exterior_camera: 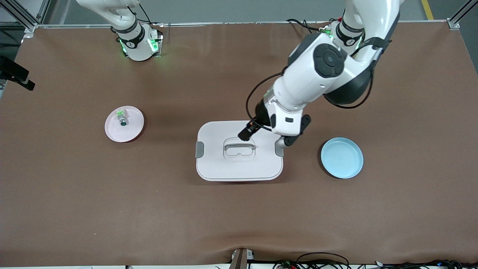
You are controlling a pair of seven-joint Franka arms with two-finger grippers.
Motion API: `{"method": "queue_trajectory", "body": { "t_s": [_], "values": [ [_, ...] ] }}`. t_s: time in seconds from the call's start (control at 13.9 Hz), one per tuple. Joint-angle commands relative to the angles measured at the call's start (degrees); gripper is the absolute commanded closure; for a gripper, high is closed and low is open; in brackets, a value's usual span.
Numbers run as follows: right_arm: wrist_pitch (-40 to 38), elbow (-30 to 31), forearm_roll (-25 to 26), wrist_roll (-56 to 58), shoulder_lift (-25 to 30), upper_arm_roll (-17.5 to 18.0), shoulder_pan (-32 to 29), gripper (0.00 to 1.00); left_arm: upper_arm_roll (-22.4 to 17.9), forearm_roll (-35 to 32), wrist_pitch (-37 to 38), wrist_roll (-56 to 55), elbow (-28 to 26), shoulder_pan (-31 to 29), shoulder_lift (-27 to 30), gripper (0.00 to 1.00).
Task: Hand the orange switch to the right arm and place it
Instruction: 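Lift the orange switch with the left gripper and carry it over the box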
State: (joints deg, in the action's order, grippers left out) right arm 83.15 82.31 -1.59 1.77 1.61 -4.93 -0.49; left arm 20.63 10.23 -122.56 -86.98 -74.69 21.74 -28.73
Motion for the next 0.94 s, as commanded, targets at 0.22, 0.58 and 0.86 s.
{"method": "queue_trajectory", "body": {
  "t_s": [0.22, 0.58, 0.86],
  "values": [
    [-2.2, -0.7, -6.6, 0.6, 0.0, 0.3, -1.0, 0.00, -0.3, 1.3, -7.8, -15.1, 2.2, 5.8, -2.0, 1.00],
    [4.8, 8.7, -26.8, -0.7, 2.2, 0.3, -1.4, 0.00, -0.4, 1.2, -8.0, -27.6, 2.2, 8.8, -1.8, 1.00],
    [24.8, 26.7, -39.2, -0.5, 9.5, 1.3, 4.6, 0.00, -0.4, 0.9, -6.7, -37.6, 1.9, 10.3, -1.7, 1.00]
  ]
}}
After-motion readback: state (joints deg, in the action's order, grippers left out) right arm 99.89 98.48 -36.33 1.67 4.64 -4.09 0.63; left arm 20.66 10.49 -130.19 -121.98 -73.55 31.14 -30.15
